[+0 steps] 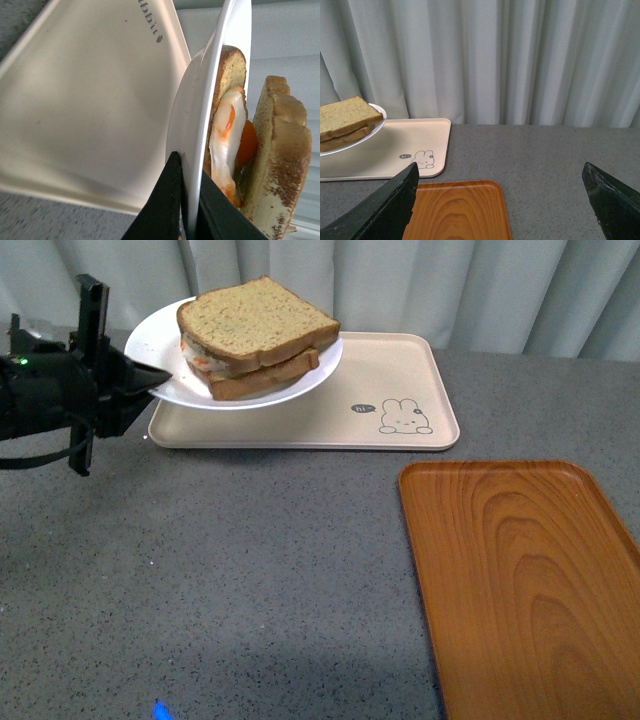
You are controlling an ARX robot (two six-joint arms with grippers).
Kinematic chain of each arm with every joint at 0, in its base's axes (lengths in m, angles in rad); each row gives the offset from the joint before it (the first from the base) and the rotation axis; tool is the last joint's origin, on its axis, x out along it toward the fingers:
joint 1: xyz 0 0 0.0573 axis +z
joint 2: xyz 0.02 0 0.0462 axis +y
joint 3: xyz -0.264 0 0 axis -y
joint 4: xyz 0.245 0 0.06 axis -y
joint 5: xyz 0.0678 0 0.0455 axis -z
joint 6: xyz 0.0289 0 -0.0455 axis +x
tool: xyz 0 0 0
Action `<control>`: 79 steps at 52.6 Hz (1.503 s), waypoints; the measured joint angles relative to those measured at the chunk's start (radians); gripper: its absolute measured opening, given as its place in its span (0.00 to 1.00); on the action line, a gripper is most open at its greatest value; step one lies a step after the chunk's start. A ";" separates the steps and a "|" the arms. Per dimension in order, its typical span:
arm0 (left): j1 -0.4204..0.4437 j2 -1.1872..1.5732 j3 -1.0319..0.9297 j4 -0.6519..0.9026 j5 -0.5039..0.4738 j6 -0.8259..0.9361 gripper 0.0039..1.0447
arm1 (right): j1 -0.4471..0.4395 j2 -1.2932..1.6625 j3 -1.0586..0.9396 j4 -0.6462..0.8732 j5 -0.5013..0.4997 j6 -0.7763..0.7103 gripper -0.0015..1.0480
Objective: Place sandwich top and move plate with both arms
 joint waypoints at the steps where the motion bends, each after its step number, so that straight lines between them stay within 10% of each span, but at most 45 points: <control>1: -0.002 0.006 0.012 -0.007 -0.002 -0.002 0.04 | 0.000 0.000 0.000 0.000 0.000 0.000 0.91; 48: -0.093 0.208 0.285 -0.217 -0.081 -0.016 0.04 | 0.000 0.000 0.000 0.000 0.000 0.000 0.91; 79: -0.050 -0.076 -0.039 -0.200 -0.146 0.098 0.90 | 0.000 0.000 0.000 0.000 0.000 0.000 0.91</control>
